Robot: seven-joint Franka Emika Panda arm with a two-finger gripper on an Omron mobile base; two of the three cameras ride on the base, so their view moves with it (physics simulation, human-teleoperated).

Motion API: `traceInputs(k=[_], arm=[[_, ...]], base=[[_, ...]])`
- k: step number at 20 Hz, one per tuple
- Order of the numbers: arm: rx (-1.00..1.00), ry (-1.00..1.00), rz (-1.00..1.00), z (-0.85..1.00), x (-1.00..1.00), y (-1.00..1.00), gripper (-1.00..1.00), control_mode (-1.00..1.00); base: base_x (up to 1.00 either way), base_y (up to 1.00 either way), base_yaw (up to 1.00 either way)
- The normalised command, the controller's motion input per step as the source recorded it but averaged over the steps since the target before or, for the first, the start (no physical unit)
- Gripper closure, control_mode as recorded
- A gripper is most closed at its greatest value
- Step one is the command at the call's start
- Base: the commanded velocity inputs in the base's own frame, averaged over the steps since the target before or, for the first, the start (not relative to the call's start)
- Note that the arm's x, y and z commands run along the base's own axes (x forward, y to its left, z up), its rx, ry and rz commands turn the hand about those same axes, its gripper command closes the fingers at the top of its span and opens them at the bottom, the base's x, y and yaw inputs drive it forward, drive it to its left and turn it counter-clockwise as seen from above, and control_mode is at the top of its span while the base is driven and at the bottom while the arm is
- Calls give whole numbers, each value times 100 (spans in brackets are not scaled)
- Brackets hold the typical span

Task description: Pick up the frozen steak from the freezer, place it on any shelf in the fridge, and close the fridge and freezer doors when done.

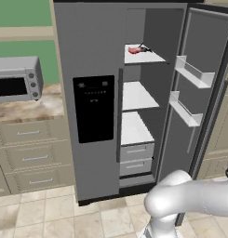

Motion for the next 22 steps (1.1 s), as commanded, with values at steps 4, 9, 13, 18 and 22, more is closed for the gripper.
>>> traceInputs(k=[4,9,13,18,22], arm=[[5,-10,0,-35,90,-1,-100,-100],[0,-3,0,-15,63,-15,-100,-100],[0,-3,0,-16,48,0,-100,-100],[0,-4,0,-10,64,33,-100,-100],[0,-3,0,-3,71,40,-100,-100]], base=[[0,0,0],[0,0,0],[0,0,0],[0,0,0],[0,0,0]])
